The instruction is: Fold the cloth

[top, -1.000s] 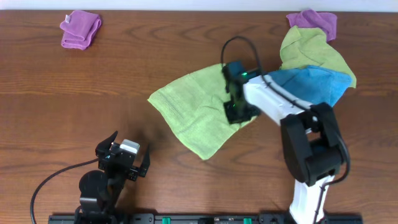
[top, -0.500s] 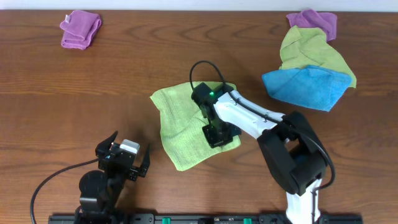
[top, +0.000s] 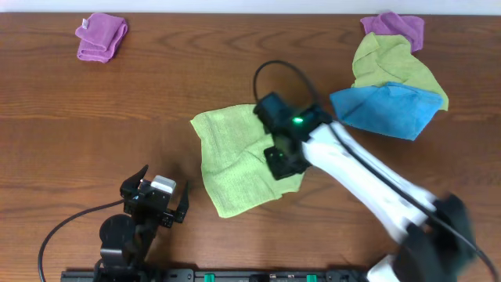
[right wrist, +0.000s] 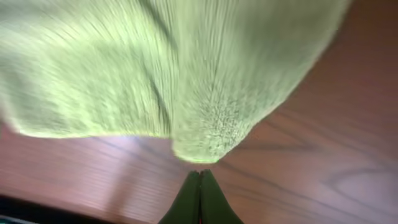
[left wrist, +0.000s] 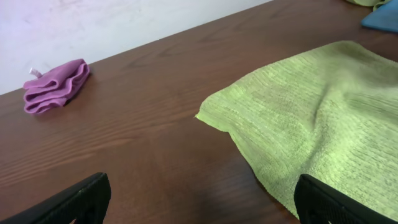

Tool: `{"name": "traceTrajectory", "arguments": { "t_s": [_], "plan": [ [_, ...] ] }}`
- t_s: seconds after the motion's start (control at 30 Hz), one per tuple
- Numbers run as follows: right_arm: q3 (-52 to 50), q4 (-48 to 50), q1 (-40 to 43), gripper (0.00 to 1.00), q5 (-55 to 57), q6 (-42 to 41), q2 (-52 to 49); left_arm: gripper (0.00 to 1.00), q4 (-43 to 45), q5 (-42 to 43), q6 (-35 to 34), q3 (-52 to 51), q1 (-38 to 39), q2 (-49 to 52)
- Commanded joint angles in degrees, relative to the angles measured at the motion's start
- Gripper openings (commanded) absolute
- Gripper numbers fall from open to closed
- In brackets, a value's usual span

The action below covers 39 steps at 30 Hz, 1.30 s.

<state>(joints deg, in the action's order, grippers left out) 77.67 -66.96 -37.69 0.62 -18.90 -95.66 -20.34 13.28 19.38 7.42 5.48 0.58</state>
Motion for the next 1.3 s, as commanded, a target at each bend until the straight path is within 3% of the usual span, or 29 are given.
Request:
{"name": "traceTrajectory", "arguments": {
  "t_s": [0.0,0.17,0.37,0.4,0.47,0.57,0.67,0.77,1.0,1.1,1.27],
  "plan": [
    [0.98,0.76,1.68,0.02,7.93,-0.81,6.34,0.95,-0.42,-0.15,0.35,-1.16,0.2,-0.33],
    [0.98,0.7,7.87,0.01,9.51,2.34,10.71,0.95,-0.42,-0.15,0.35,-1.16,0.2,-0.33],
    [0.96,0.79,15.76,0.02,-1.25,9.46,10.58,0.95,-0.37,-0.7,0.37,-1.16,0.17,-0.33],
    [0.96,0.76,16.7,0.05,-2.91,10.47,10.58,0.95,-0.28,-1.44,0.37,-1.16,0.17,-0.33],
    [0.96,0.33,18.23,0.24,-5.79,12.57,10.58,0.95,-0.17,0.09,-0.33,-1.16,0.2,-0.33],
    [0.96,-1.11,18.71,0.39,-7.08,14.38,10.58,0.95,0.15,12.04,-8.87,-1.16,0.2,-0.33],
    [0.96,-2.27,18.69,0.44,-7.15,14.8,10.58,0.95,0.35,28.7,-19.65,-1.16,0.2,-0.33],
    [0.96,-2.73,18.69,0.54,-7.58,17.33,10.58,0.95,3.82,34.69,-23.1,-1.16,0.2,-0.33],
    [0.96,-2.67,18.93,0.55,-10.19,21.07,10.58,0.95,19.32,40.83,-41.0,-1.16,0.2,-0.33],
    [0.96,-2.69,19.04,0.57,-11.63,21.33,10.58,0.95,20.74,37.44,-38.99,-1.18,0.17,-0.33],
    [0.96,-2.64,19.04,0.6,-12.07,21.33,10.58,0.95,21.24,35.04,-42.32,-1.16,0.17,-0.33]
  ]
}}
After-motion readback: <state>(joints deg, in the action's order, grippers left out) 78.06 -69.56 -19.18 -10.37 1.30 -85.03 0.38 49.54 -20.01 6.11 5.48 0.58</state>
